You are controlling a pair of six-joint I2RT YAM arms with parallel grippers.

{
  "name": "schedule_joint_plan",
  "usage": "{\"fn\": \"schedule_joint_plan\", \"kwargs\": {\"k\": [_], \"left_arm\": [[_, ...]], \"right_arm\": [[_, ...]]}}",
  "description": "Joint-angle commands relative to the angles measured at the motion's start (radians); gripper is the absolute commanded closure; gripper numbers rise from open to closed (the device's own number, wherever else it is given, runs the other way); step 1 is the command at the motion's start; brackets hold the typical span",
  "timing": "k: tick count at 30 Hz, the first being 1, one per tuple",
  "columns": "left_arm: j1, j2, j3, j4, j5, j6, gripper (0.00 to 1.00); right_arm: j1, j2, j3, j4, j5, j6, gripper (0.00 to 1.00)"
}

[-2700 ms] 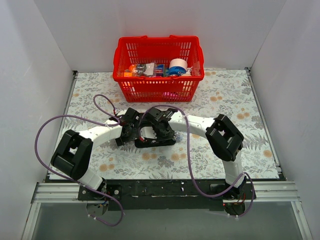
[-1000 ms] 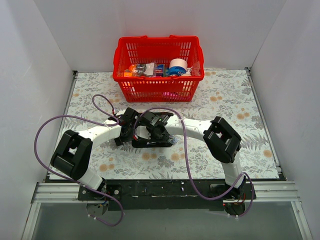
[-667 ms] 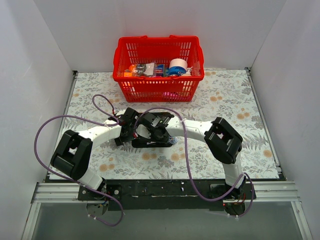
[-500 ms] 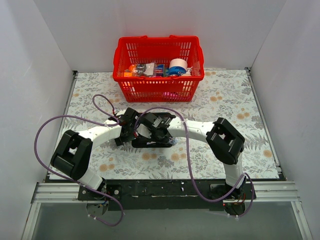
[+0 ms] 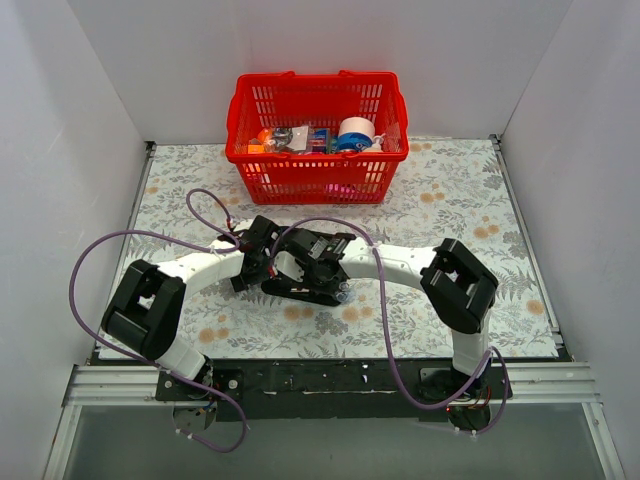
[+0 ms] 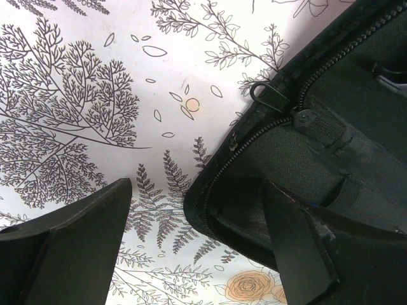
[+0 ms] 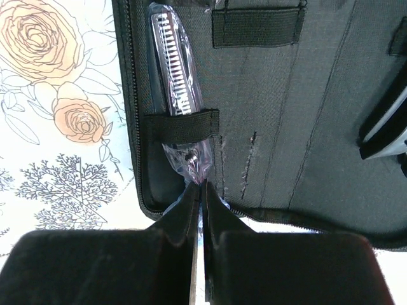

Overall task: Sort the hair-cutting tools
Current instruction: Place the scissors in the hairdressing tool bag.

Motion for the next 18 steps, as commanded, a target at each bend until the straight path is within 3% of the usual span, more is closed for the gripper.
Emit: {"fn": "schedule_joint_plan", "kwargs": {"k": [1, 13, 18], "left_arm": [[-0.013, 0.027, -0.033, -0.009, 0.049, -0.008, 0.17], [-0.014, 0.073, -0.042, 0.066, 0.087, -0.074, 0.21], [-0.013, 0.108, -0.041, 0.135, 0.121, -0.085, 0.39]], "right_arm": [[0.011, -0.071, -0.001, -0.006, -0.052, 0.025, 0.99], [0.026, -0.143, -0.134, 0.083, -0.134, 0.071, 0.99], [0.036, -0.149, -0.154, 0.143, -0.111, 0.117, 0.99]]}}
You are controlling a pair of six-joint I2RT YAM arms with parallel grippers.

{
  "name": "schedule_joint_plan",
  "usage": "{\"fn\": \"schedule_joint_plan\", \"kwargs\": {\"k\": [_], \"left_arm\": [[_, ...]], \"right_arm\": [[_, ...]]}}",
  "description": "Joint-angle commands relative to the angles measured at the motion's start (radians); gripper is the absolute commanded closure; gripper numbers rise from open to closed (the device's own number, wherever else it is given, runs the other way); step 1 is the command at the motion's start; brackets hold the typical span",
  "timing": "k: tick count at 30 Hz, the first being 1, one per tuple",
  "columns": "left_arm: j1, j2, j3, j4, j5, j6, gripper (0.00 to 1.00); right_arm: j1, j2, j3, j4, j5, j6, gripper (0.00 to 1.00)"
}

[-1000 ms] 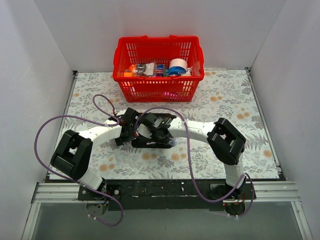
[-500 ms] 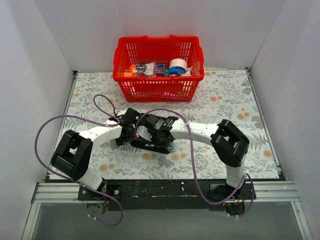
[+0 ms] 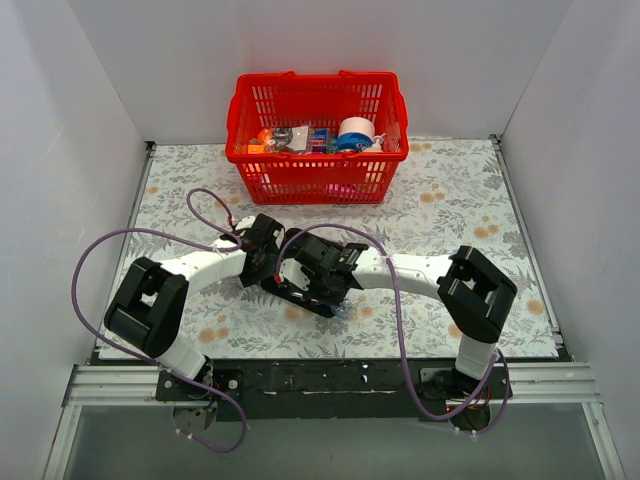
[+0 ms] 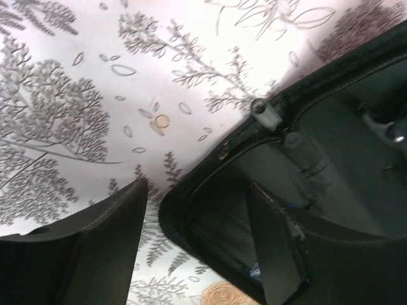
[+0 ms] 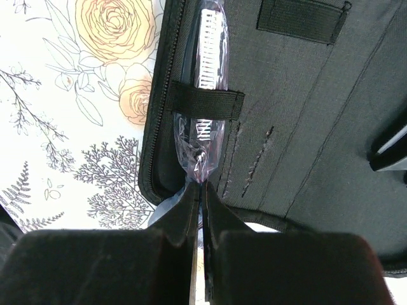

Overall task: Sort the hair-cutting tools
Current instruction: Place the scissors in the hairdressing tool bag.

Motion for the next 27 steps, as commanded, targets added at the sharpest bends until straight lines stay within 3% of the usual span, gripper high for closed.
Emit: {"fn": "schedule_joint_plan", "kwargs": {"k": [1, 9, 17, 20, 27], "left_arm": [[-0.008, 0.095, -0.042, 0.090, 0.123, -0.057, 0.41], [-0.015, 0.100, -0.063, 0.108, 0.141, -0.069, 0.72], [-0.016, 0.098, -0.083, 0.125, 0.158, -0.066, 0.92], [-0.021, 0.091, -0.094, 0.133, 0.173, -0.066, 0.98], [-0.042, 0.060, -0.129, 0.131, 0.184, -0.081, 1.00]], "right_arm": [[0.017, -0.037, -0.007, 0.069, -0.013, 0.067, 0.99], [0.027, -0.005, 0.042, 0.062, -0.003, 0.177, 0.99], [0.034, -0.043, 0.005, 0.115, 0.042, 0.239, 0.99], [0.033, -0.066, -0.026, 0.145, 0.066, 0.272, 0.99], [0.034, -0.108, -0.079, 0.180, 0.076, 0.308, 0.99]]}}
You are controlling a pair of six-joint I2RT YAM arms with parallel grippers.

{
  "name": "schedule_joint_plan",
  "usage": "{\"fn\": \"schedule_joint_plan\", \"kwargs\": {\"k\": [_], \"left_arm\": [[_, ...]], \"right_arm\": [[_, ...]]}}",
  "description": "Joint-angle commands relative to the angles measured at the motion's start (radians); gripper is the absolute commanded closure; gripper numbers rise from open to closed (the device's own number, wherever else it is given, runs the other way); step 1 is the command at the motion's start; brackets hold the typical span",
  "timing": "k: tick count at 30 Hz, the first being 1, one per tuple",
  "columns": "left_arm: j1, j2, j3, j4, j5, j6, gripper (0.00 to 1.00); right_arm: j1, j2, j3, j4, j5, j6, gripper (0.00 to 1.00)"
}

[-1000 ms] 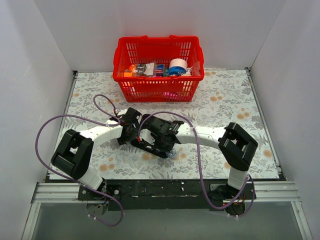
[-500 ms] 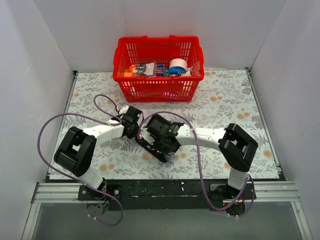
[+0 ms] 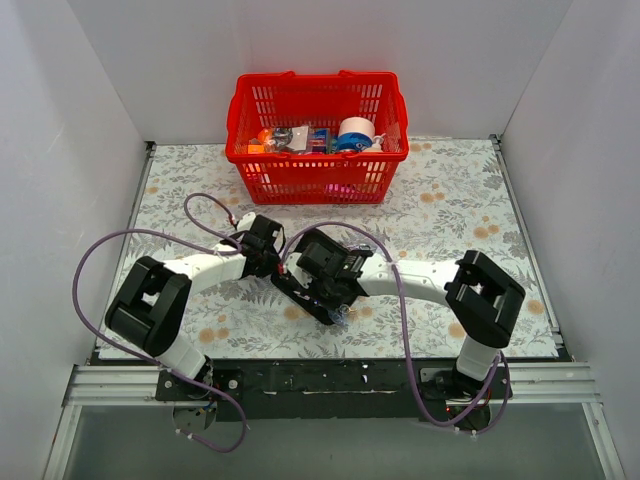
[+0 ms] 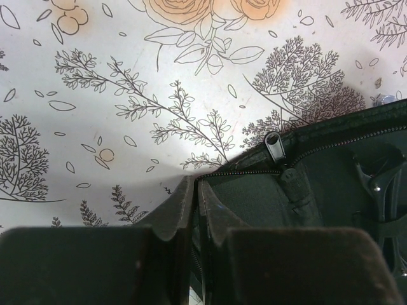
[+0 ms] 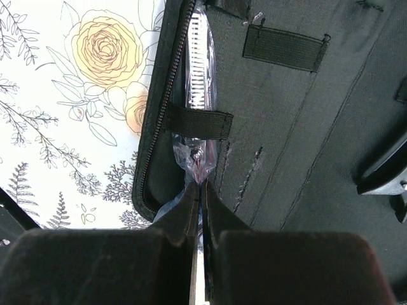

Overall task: Sort the hair-cutting tools
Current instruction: Place the scissors in the hairdressing tool bag.

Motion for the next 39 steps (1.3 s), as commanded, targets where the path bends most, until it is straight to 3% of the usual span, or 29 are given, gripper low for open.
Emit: {"fn": "schedule_joint_plan", "kwargs": {"k": [1, 20, 39], "left_arm": [[-0.046, 0.041, -0.084, -0.098, 0.139, -0.035, 1.00], [-0.229, -0.042, -0.126, -0.160, 0.116, -0.160, 1.00], [-0.241, -0.112, -0.170, -0.188, 0.087, -0.243, 1.00]], "right_arm": [[0.009, -0.066, -0.019, 0.105, 0.018, 0.045, 0.99], [0.012, -0.116, -0.099, 0.122, 0.132, 0.199, 0.99], [0.067, -0.188, -0.191, 0.140, 0.038, 0.355, 0.99]]}}
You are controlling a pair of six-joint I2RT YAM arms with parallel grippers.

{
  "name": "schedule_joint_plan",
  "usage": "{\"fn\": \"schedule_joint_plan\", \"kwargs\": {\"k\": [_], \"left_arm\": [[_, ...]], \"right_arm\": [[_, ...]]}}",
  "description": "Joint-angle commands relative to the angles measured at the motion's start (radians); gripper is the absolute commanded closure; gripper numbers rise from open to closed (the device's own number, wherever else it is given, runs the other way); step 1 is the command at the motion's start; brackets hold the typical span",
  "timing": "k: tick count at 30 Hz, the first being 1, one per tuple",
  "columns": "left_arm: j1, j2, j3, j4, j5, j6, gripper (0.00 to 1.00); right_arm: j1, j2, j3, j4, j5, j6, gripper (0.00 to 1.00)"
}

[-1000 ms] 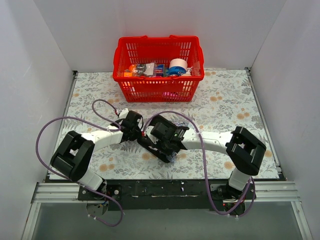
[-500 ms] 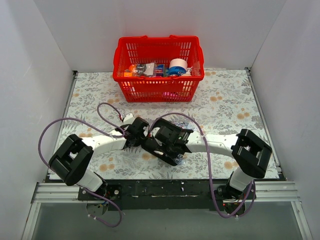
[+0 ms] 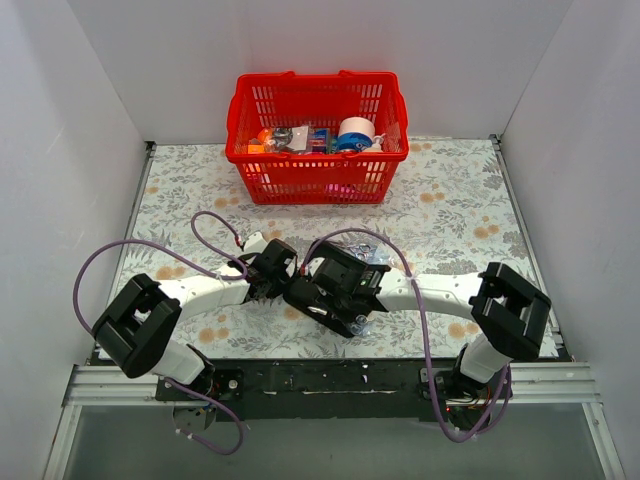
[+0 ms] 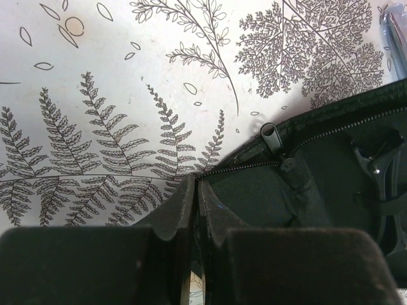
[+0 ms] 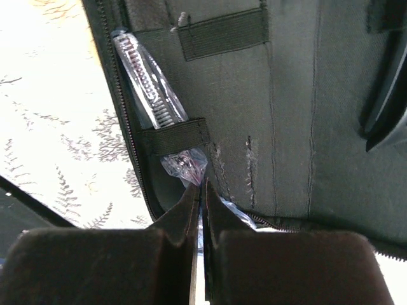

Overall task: Sort the hair-cutting tools
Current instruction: Place the scissors in the hairdressing tool bag.

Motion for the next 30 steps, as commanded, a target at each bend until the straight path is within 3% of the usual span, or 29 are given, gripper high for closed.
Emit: {"fn": "schedule_joint_plan", "kwargs": {"k": [1, 15, 24, 26, 27, 30], "left_arm": [[-0.044, 0.016, -0.043, -0.175, 0.170, -0.017, 1.00], [-0.047, 0.009, -0.044, -0.176, 0.164, -0.033, 1.00], [-0.047, 0.012, -0.032, -0.179, 0.149, -0.031, 1.00], [-0.047, 0.017, -0.030, -0.182, 0.146, -0.030, 1.00], [-0.047, 0.019, -0.029, -0.182, 0.144, -0.031, 1.00], [-0.047, 0.019, -0.029, -0.186, 0.141, -0.031, 1.00]], "right_arm": [[0.034, -0.050, -0.014, 0.133, -0.094, 0.059, 0.99], [0.060, -0.089, -0.078, 0.171, -0.123, 0.199, 0.99], [0.063, -0.080, -0.057, 0.154, -0.088, 0.167, 0.98], [0.063, -0.073, -0.045, 0.153, -0.084, 0.154, 0.92], [0.062, -0.073, -0.039, 0.156, -0.084, 0.150, 0.77], [0.063, -0.083, -0.013, 0.151, -0.082, 0.125, 0.76]]}}
